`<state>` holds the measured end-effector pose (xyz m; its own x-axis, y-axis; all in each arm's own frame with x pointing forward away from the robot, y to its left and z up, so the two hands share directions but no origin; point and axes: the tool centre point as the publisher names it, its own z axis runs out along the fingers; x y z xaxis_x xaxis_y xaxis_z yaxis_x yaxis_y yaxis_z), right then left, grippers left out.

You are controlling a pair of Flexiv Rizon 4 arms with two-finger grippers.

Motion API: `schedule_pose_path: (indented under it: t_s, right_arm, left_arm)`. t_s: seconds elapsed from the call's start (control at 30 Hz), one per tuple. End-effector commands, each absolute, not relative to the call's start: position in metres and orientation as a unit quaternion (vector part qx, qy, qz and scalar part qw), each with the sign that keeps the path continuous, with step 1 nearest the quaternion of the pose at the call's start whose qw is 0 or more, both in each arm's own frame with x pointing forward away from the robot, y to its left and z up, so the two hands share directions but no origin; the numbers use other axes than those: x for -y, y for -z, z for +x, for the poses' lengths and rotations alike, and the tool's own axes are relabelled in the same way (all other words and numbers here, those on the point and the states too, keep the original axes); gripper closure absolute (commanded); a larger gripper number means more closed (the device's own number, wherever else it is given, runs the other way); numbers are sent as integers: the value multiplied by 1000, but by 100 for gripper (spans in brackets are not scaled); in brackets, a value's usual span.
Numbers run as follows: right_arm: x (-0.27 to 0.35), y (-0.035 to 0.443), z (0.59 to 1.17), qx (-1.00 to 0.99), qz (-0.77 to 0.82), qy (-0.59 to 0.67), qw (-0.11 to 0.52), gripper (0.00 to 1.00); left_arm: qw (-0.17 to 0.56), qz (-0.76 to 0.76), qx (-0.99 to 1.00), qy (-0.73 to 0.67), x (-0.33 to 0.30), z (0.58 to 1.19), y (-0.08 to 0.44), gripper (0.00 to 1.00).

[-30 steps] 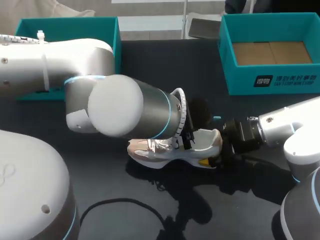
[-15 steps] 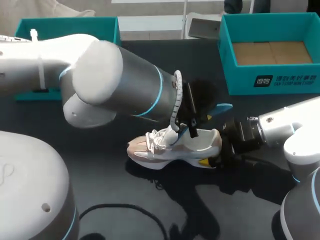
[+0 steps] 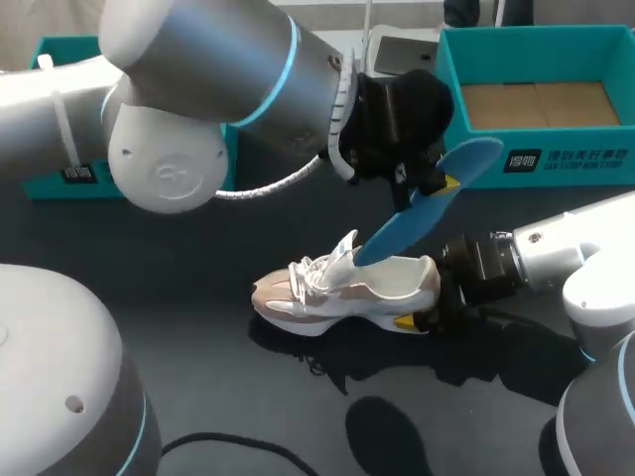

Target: Take the shoe out of the shoebox, open the shoe tongue, remove and reinsert the insole, then place the shoe into the shoebox

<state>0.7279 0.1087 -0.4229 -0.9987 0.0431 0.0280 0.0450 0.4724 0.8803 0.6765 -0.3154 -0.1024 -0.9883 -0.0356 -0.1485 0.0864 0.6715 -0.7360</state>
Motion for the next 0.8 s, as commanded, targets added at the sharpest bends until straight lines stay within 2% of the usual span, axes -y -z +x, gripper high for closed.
schedule_pose_path:
  t_s: [0.03,0.37,0.5,0.8]
  right_arm:
    - [-110,423,728,859,-26,511,0,100]
    - [-110,423,728,859,-26,511,0,100]
    - [-110,423,728,859,-26,511,0,100]
    - [-110,423,728,859,-26,511,0,100]
  left_arm:
    - [32,37,-903,426,309,675,76,100]
    - [-90,57,-866,489,308,677,31,100]
    - [-209,88,-835,501,303,685,25,100]
    - [-209,88,-835,501,303,685,25,100]
